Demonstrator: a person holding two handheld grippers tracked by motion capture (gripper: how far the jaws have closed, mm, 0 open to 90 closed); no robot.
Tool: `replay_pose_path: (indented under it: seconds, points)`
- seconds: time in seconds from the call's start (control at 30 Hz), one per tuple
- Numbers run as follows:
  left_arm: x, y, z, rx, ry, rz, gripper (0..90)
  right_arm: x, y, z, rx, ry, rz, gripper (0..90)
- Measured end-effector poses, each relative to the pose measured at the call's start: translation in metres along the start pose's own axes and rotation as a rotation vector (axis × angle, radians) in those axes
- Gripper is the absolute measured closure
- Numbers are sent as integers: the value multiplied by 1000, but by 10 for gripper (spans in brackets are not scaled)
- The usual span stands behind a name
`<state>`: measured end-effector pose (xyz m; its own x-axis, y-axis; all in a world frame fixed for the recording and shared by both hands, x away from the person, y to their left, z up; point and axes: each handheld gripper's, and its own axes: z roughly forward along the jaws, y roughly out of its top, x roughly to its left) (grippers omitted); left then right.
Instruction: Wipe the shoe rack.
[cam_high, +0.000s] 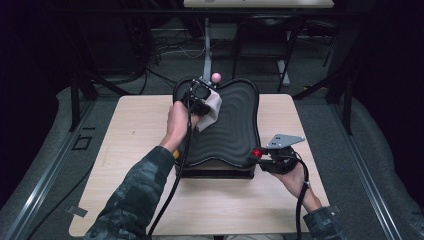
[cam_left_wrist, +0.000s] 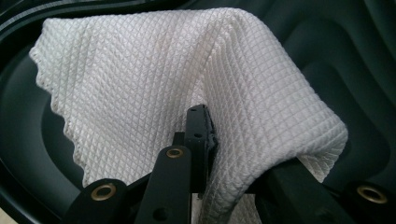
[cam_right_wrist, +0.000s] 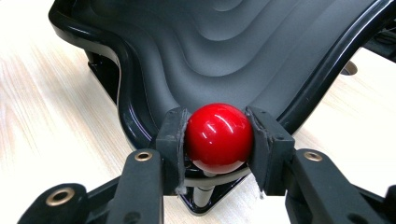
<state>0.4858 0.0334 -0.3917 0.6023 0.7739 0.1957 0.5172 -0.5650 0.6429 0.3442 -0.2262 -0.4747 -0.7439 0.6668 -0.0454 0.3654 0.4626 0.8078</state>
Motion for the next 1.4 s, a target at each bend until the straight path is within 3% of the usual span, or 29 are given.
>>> replay_pose_path:
  seconds: [0.17,0.37,0.77,1.0,1.17,1.4]
  points:
    - [2,9,1,-20,6,-19,799,-1,-1,1,-15,0,-3,600]
    - [3,10,0,-25,23,-13,799,-2,-3,1,-28,20,-11,600]
    - [12,15,-3,-53,30,-43,798,1,1,7,-33,39,-35,601]
    - [10,23,-2,-83,41,-29,798,0,0,7,-38,42,-32,600]
    - [6,25,6,-74,19,-32,798,0,-2,7,-53,44,-24,599]
    - [0,15,8,-77,-17,-30,804,1,-2,7,-58,40,-25,599]
